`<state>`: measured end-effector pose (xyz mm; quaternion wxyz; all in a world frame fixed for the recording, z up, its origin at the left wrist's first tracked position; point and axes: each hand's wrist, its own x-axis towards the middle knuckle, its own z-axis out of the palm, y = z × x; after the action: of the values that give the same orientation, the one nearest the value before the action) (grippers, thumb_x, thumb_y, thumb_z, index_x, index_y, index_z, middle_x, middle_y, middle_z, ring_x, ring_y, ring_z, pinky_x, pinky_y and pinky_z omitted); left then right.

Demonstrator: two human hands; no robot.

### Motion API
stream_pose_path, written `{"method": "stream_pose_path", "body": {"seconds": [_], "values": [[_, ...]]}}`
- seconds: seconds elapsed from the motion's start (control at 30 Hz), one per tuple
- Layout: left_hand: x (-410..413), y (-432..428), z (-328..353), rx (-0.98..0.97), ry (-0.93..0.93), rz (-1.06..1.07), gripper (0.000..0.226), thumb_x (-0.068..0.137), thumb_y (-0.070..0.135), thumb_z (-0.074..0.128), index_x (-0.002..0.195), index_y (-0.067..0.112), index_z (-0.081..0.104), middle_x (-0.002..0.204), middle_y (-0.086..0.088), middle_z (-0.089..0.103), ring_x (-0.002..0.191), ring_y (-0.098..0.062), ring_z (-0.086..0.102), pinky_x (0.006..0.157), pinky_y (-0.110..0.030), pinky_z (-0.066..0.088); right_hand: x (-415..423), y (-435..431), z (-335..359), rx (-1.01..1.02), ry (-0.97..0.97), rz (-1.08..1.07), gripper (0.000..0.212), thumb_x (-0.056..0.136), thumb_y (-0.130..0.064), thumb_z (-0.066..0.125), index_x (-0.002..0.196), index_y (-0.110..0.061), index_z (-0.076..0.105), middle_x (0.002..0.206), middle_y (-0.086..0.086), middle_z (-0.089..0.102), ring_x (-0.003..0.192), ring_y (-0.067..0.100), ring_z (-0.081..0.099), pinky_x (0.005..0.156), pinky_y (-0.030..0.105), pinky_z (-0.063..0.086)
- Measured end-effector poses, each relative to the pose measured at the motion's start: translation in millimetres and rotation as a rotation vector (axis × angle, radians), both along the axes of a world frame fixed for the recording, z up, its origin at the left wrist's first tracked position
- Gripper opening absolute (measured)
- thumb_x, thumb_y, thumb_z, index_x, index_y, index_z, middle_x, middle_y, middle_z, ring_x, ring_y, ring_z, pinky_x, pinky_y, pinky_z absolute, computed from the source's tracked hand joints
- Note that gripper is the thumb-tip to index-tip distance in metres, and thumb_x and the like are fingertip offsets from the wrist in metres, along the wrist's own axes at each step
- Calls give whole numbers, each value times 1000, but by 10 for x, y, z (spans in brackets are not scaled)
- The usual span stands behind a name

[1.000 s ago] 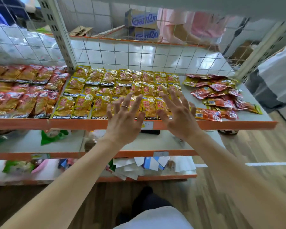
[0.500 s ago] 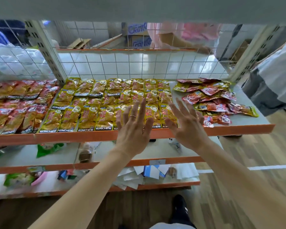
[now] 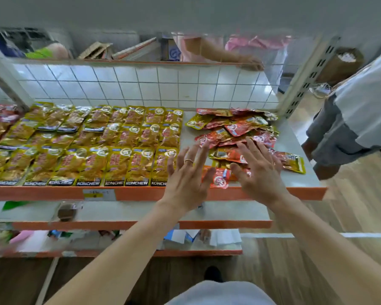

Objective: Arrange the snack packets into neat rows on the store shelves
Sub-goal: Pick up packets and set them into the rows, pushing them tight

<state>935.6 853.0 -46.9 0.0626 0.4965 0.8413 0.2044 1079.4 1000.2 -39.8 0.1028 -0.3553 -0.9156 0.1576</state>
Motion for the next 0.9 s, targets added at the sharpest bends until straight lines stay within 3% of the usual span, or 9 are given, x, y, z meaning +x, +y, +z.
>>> {"method": "stream_pose_path", "body": {"seconds": [0.2,0.37,0.53,0.63,0.7,0.8,0.9], "values": [[275,465,-165,-88,-23,24,64,103,53,31,160,35,7,167,6,11,152,-18,4,120,-50,-1,410,507,-188,-31,-35,-121,74,80,-43,35,152,-26,35,162,-2,27,150,20,17,120,52,8],[297,579,-289,-237,83,54,67,100,60,29,158,36,8,167,6,11,151,-21,6,117,-62,11,571,692,-297,-55,-79,-175,76,78,-39,37,152,-21,37,158,1,35,147,21,24,115,53,17],[315,570,-297,-254,116,72,69,94,66,20,157,38,16,167,8,13,152,-20,8,119,-59,12,569,656,-391,43,84,-201,47,84,-17,62,131,-15,59,130,9,58,122,34,44,99,52,36],[327,557,-305,-227,137,76,68,95,66,23,156,37,22,166,8,19,151,-19,12,120,-55,14,612,651,-451,49,164,-195,43,82,-10,61,124,-14,64,121,8,63,114,34,47,92,50,39],[330,545,-293,-218,139,67,70,94,66,20,157,36,23,165,6,20,151,-19,13,120,-52,14,638,668,-445,42,268,-170,37,86,-10,57,122,-11,66,116,9,66,108,34,52,88,46,42],[357,530,-269,-251,97,26,73,93,66,11,159,34,15,166,3,12,151,-19,5,122,-45,9,679,675,-298,47,531,-163,22,99,-16,59,113,-4,69,98,10,70,89,28,60,78,27,41],[428,552,-252,-318,53,3,79,91,67,4,160,30,4,165,1,-2,150,-21,-6,123,-43,2,661,618,-25,-200,693,-254,17,101,-24,57,107,-10,67,90,-3,70,82,19,66,74,28,52]]}}
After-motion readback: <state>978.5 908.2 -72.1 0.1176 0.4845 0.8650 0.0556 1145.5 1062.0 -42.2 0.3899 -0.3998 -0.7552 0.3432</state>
